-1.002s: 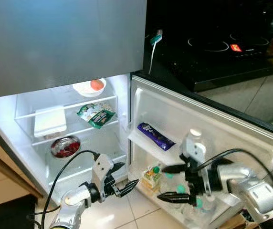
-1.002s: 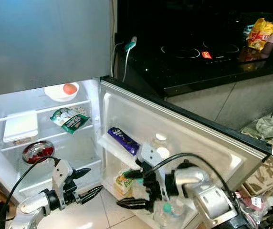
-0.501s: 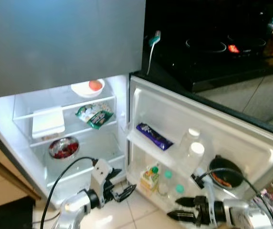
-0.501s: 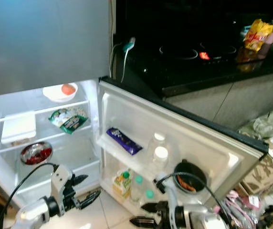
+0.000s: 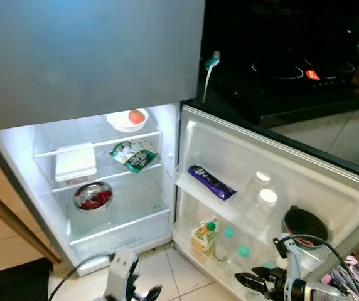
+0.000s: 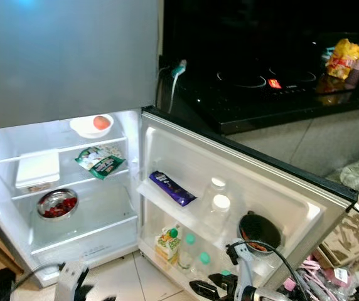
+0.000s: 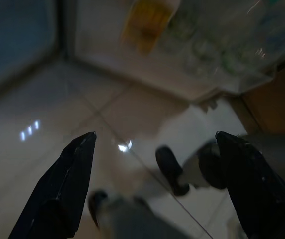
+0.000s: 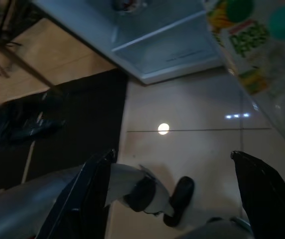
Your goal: Restocking fridge
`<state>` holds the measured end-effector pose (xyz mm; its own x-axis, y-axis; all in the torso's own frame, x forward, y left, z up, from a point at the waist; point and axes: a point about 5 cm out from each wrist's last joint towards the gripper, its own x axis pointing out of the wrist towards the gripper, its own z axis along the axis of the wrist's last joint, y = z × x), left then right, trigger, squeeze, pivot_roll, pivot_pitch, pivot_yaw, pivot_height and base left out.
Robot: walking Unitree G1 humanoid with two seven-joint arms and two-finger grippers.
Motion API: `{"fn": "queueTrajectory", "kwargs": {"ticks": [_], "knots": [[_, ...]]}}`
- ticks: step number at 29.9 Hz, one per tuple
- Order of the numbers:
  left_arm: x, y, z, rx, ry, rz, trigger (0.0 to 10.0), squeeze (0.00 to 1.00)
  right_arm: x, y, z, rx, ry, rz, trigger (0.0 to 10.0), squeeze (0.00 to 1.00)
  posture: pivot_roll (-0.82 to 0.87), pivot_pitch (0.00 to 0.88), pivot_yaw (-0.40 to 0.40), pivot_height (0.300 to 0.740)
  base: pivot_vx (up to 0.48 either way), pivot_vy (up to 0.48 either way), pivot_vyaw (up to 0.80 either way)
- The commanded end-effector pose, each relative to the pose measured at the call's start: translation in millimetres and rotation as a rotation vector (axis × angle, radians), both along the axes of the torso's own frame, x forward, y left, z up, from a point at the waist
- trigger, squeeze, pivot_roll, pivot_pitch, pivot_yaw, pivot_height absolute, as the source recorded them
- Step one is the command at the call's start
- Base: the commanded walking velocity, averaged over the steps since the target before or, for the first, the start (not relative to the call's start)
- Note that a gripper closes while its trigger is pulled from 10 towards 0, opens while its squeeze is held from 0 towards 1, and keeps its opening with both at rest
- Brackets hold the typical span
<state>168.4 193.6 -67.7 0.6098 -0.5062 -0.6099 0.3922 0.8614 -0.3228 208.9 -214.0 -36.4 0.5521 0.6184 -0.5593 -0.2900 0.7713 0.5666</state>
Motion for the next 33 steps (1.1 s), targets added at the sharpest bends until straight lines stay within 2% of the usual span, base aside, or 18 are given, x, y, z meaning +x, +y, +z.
{"fn": "queueTrajectory", "kwargs": {"ticks": [1,4,6,7,8,11,12,13,14,19,22,23,24,25,33], "knots": [[-5.1,-4.2,-5,-0.012,0.027,0.035,10.0,0.0,-34.1,-22.4,-21,-0.035,0.166,-0.159,10.0,0.0,-0.11,0.0,-0.042,0.74,0.0,0.0,0.0],[-20.4,-1.4,-13,-0.012,0.085,0.114,10.0,0.0,-44.9,-23.5,-25,0.002,0.161,-0.197,10.0,0.0,-0.1,0.0,-0.041,0.74,0.0,0.0,0.0],[-24.0,-0.2,-15,-0.018,0.102,0.147,10.0,0.0,-38.6,-21.5,-16,0.148,0.077,-0.202,10.0,0.0,-0.1,0.0,-0.041,0.74,0.0,0.0,0.0],[-25.0,0.4,-16,-0.02,0.107,0.157,10.0,0.0,-32.6,-20.3,-7,0.275,0.02,-0.196,10.0,0.0,-0.1,0.0,-0.041,0.74,0.0,0.0,0.0],[-25.0,0.4,-16,-0.02,0.107,0.157,10.0,0.0,-32.6,-20.3,-7,0.275,0.02,-0.196,10.0,0.0,-0.1,0.0,-0.041,0.74,0.0,0.0,0.0],[-27.2,2.0,-17,-0.021,0.12,0.172,10.0,0.0,-19.4,-19.5,23,0.568,-0.135,-0.104,10.0,0.0,-0.1,0.0,-0.041,0.74,0.0,0.0,0.0],[-27.9,2.1,-17,-0.02,0.124,0.172,10.0,0.0,-15.5,-20.1,32,0.617,-0.174,-0.068,10.0,0.0,-0.1,0.0,-0.041,0.74,0.0,0.0,0.0],[-27.9,2.1,-17,-0.02,0.124,0.172,10.0,0.0,-15.5,-20.1,32,0.617,-0.174,-0.068,10.0,0.0,-0.1,0.0,-0.041,0.74,0.0,0.0,0.0],[-29.1,1.9,-18,-0.026,0.132,0.173,10.0,0.0,-7.8,-21.8,48,0.68,-0.244,-0.006,10.0,0.0,-0.1,0.0,-0.041,0.74,0.0,0.0,0.0],[-32.1,1.0,-19,-0.028,0.142,0.177,10.0,0.0,0.9,-21.1,67,0.705,-0.312,0.105,10.0,0.0,-0.11,0.0,-0.041,0.74,0.0,0.0,0.0],[-37.9,-1.1,-22,-0.029,0.165,0.182,10.0,0.0,6.5,-13.4,86,0.725,-0.351,0.26,10.0,0.0,-0.11,0.0,-0.041,0.74,0.0,0.0,0.0],[-38.9,-1.9,-23,-0.032,0.168,0.183,10.0,0.0,6.3,-8.9,89,0.719,-0.344,0.317,10.0,0.0,-0.11,0.0,-0.041,0.74,0.0,0.0,0.0],[-38.9,-1.9,-23,-0.032,0.168,0.183,10.0,0.0,6.3,-8.9,89,0.719,-0.344,0.317,10.0,0.0,-0.11,0.0,-0.041,0.74,0.0,0.0,0.0],[-40.4,-2.8,-23,-0.034,0.173,0.185,10.0,0.0,4.7,-0.9,90,0.693,-0.324,0.399,10.0,0.0,-0.11,0.0,-0.041,0.74,0.0,0.0,0.0],[-42.5,-1.4,-25,-0.025,0.189,0.202,10.0,0.0,7.0,16.9,102,0.692,-0.352,0.51,10.0,0.0,-0.11,0.0,-0.041,0.74,0.0,0.0,0.0]]}}
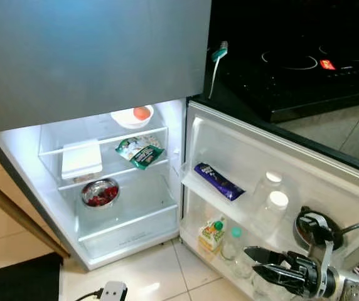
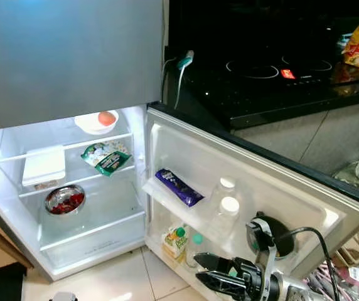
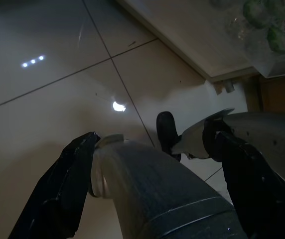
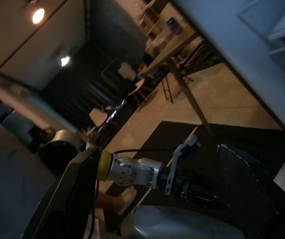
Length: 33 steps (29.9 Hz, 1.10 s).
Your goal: Restocking fridge
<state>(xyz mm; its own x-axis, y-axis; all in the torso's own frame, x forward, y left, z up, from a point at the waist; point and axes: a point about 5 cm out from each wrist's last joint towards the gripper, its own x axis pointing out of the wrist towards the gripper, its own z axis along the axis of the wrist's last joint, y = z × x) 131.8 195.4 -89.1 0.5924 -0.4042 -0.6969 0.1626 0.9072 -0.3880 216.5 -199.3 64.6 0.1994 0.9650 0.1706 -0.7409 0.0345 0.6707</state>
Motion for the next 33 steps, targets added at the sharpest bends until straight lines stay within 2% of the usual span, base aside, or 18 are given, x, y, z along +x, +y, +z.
{"fn": "queueTrajectory", "kwargs": {"ticks": [1,5,22,25,30,31,33], "knots": [[-6.6,-2.6,-4,0.0,0.034,0.012,10.0,0.0,1.3,6.3,7,0.014,-0.028,0.025,10.0,0.0,-0.11,0.0,-0.041,0.74,0.0,0.0,0.0],[-7.5,-1.0,-4,0.004,0.042,0.021,10.0,0.0,5.6,12.9,19,0.021,-0.075,0.046,10.0,0.0,-0.11,0.0,-0.041,0.74,-0.141,0.0,0.0],[-6.7,-4.7,-4,-0.005,0.041,0.029,10.0,0.0,4.9,18.4,27,-0.032,-0.093,0.07,10.0,0.0,-0.11,0.0,-0.048,0.74,-0.289,0.0,0.0],[-6.6,-5.2,-4,-0.006,0.041,0.026,10.0,0.0,3.9,18.5,15,-0.107,-0.065,0.062,10.0,0.0,-0.11,0.0,-0.048,0.74,-0.301,0.0,0.0],[-6.4,-5.9,-5,-0.007,0.042,0.027,10.0,0.0,1.2,17.3,6,-0.141,-0.034,0.052,10.0,0.0,-0.11,0.0,-0.05,0.74,-0.303,0.0,0.0],[-6.3,-6.1,-5,-0.007,0.042,0.025,10.0,0.0,-1.1,14.9,-4,-0.19,-0.006,0.035,10.0,0.0,-0.11,0.0,-0.05,0.74,-0.292,0.0,0.0],[-6.3,-6.2,-5,-0.007,0.042,0.025,10.0,0.0,-2.3,13.6,-9,-0.21,0.007,0.026,10.0,0.0,-0.11,0.0,-0.05,0.74,-0.294,0.0,0.0]]}}
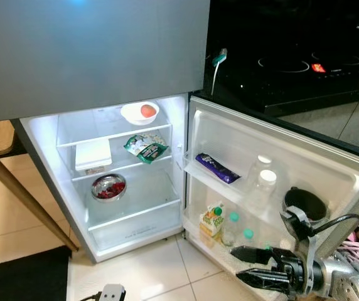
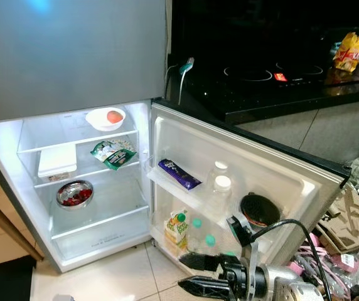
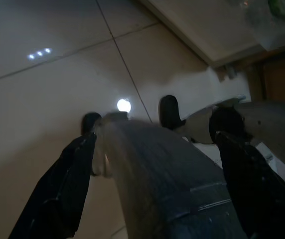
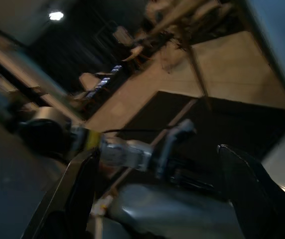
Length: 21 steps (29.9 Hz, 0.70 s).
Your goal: Restocking fridge
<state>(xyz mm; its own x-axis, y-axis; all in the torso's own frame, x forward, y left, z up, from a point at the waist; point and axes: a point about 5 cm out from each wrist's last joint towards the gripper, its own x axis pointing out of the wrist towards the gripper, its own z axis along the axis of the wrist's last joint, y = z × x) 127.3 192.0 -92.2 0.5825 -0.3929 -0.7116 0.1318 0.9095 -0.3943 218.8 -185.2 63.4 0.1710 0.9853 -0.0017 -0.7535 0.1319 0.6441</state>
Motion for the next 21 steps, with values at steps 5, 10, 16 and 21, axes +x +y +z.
{"fn": "queueTrajectory", "kwargs": {"ticks": [5,10,16,21], "knots": [[-1.9,-2.8,-1,-0.006,0.015,0.003,10.0,0.0,-8.8,-5.8,-20,-0.07,0.069,-0.044,10.0,0.0,-0.11,0.0,-0.05,0.74,-0.297,0.0,0.0],[-1.7,-3.6,-2,-0.006,0.016,0.001,10.0,0.0,-11.2,-10.7,-37,-0.142,0.116,-0.1,10.0,0.0,-0.11,0.0,-0.05,0.74,-0.305,0.0,0.0],[0.9,-3.3,-1,-0.006,0.003,0.02,10.0,0.0,-17.4,-30.7,-88,-0.491,0.216,-0.381,10.0,0.0,-0.12,0.0,-0.052,0.74,-0.05,0.0,0.0],[0.1,-1.2,-1,0.001,0.011,0.034,10.0,0.0,-22.0,-39.2,-102,-0.63,0.243,-0.472,10.0,0.0,-0.12,0.0,-0.052,0.74,0.0,0.0,0.0]]}}
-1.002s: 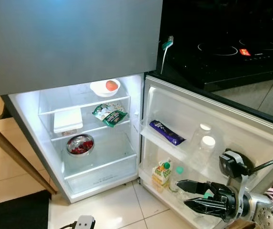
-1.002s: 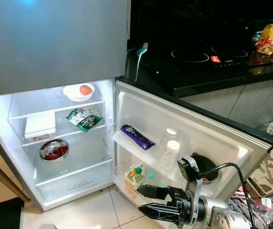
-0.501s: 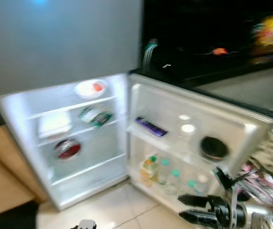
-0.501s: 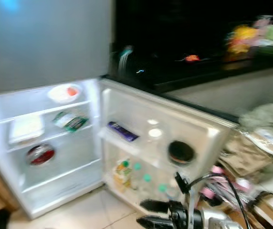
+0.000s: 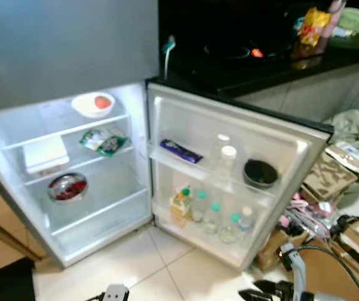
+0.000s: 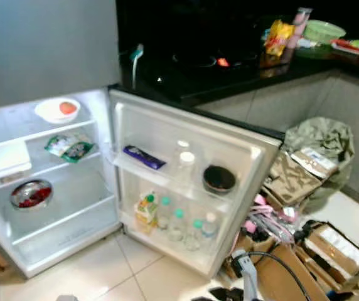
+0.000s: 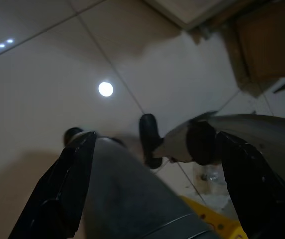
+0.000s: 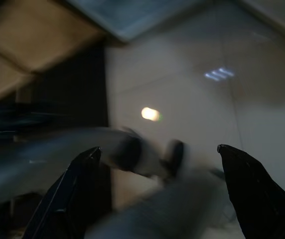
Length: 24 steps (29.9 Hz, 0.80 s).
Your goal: Restocking fridge
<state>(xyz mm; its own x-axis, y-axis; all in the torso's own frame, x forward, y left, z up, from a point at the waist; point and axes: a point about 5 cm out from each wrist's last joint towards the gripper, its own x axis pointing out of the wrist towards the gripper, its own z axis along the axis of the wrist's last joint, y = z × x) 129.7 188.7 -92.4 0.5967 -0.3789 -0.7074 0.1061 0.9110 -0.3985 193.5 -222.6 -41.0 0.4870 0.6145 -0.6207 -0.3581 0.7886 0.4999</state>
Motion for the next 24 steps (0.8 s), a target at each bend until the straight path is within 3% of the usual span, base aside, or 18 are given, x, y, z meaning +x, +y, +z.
{"fn": "queueTrajectory", "kwargs": {"ticks": [1,6,7,8,10,15,24], "knots": [[-4.2,3.6,-2,0.029,0.029,0.015,10.0,0.0,-7.9,-14.7,-12,-0.166,0.045,-0.115,10.0,0.0,-0.12,0.0,-0.051,0.74,0.0,0.0,0.0],[-9.3,1.8,-6,0.094,0.064,-0.001,10.0,0.0,-36.1,-27.2,-31,-0.283,0.171,-0.264,10.0,0.0,-0.11,0.0,-0.048,0.74,0.0,-0.294,0.0],[-9.3,1.8,-6,0.094,0.064,-0.001,10.0,0.0,-36.1,-27.2,-31,-0.283,0.171,-0.264,10.0,0.0,-0.11,0.0,-0.048,0.74,0.0,-0.48,0.0],[-12.0,0.5,-8,0.091,0.08,0.029,10.0,0.0,-48.8,-29.5,-38,-0.353,0.21,-0.277,10.0,0.0,-0.11,0.0,-0.041,0.74,0.0,-0.469,0.0],[-12.0,0.5,-8,0.091,0.08,0.029,10.0,0.0,-48.8,-29.5,-38,-0.353,0.21,-0.277,10.0,0.0,-0.11,0.0,-0.041,0.74,0.0,-0.469,0.0],[-20.2,-7.3,-12,0.065,0.125,0.052,10.0,0.0,-77.2,-30.0,-50,-0.438,0.297,-0.244,10.0,0.0,-0.1,0.0,-0.038,0.74,0.0,-0.471,0.0],[-22.1,-9.7,-13,0.07,0.146,0.058,10.0,0.0,-83.5,-30.5,-53,-0.489,0.318,-0.227,10.0,0.0,-0.11,0.0,-0.04,0.74,0.0,-0.472,0.0]]}}
